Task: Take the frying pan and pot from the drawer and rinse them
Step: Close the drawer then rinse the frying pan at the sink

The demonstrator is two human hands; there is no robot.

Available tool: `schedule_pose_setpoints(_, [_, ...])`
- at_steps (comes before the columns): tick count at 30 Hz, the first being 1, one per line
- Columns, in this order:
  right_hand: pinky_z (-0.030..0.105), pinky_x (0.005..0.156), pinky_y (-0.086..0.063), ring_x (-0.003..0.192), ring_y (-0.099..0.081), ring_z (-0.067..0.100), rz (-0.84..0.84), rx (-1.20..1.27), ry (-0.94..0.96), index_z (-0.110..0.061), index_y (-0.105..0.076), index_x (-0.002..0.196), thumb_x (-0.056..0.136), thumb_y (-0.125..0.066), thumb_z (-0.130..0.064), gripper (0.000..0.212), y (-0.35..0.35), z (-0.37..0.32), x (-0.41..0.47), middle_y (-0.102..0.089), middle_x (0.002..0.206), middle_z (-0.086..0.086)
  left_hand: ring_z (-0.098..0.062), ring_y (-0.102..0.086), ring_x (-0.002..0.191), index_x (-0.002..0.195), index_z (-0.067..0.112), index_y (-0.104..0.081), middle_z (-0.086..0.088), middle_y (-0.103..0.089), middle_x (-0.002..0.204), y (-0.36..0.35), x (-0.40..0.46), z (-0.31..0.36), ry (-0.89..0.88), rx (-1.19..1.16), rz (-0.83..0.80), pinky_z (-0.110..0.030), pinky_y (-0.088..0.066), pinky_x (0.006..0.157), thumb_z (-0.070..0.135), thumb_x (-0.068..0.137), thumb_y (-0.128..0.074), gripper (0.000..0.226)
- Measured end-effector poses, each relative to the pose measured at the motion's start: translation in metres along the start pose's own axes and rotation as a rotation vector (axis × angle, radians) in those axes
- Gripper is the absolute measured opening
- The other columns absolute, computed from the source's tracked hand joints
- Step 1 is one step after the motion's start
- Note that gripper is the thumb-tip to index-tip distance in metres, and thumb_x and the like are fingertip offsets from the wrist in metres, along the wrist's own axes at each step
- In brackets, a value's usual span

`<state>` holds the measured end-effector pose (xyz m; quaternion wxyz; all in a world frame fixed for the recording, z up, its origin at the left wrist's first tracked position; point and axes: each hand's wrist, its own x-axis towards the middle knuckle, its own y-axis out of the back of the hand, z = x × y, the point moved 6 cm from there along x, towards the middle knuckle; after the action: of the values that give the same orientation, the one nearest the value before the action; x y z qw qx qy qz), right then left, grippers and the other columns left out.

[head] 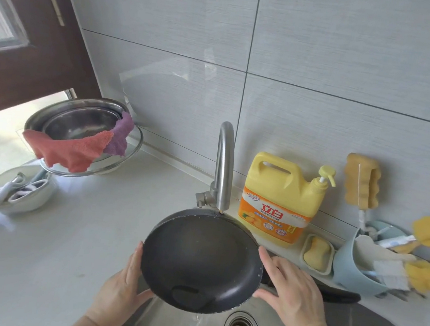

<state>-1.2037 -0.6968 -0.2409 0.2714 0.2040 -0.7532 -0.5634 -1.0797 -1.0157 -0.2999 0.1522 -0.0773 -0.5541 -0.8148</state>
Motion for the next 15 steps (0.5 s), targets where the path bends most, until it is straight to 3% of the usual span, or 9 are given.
schedule_pose_setpoints(5, [0.033, 0.057, -0.053, 0.071, -0.064, 0.019, -0.018, -0.003, -0.085, -0.031, -0.012, 0.155, 0.066, -0.065, -0.062, 0.107, 0.015, 0.018, -0.027, -0.064, 0.091, -0.004, -0.033, -0.071, 0.097, 0.157, 0.016, 0.002, -0.006, -0.029, 0.158, -0.027, 0.011, 0.025, -0.103, -0.047, -0.034, -0.033, -0.060, 0.066, 0.072, 0.089, -0.040, 0.098])
schedule_pose_setpoints(9, [0.037, 0.052, -0.054, 0.066, -0.069, 0.026, 0.010, -0.011, -0.155, -0.036, -0.013, 0.154, 0.067, -0.051, -0.063, 0.099, 0.026, 0.035, -0.044, -0.068, 0.089, 0.003, -0.025, -0.073, 0.081, 0.156, 0.011, 0.004, -0.021, -0.054, 0.139, -0.038, 0.025, 0.056, -0.126, -0.055, -0.101, -0.022, -0.055, 0.056, 0.062, 0.082, -0.056, 0.108])
schedule_pose_setpoints(13, [0.036, 0.049, -0.053, 0.065, -0.069, 0.027, 0.048, -0.002, -0.192, -0.037, -0.015, 0.154, 0.067, -0.052, -0.061, 0.097, 0.031, 0.042, -0.049, -0.068, 0.088, 0.006, -0.024, -0.073, 0.081, 0.156, 0.012, 0.008, -0.022, -0.055, 0.138, -0.046, 0.027, 0.066, -0.158, -0.066, -0.126, -0.021, -0.054, 0.055, 0.051, 0.072, -0.077, 0.126])
schedule_pose_setpoints(15, [0.036, 0.050, -0.053, 0.064, -0.069, 0.027, 0.062, -0.017, -0.180, -0.037, -0.013, 0.154, 0.067, -0.051, -0.062, 0.098, 0.030, 0.041, -0.047, -0.069, 0.087, 0.006, -0.023, -0.073, 0.080, 0.156, 0.011, 0.008, -0.021, -0.055, 0.138, -0.043, 0.027, 0.063, -0.152, -0.071, -0.106, -0.020, -0.054, 0.055, 0.054, 0.078, -0.069, 0.117])
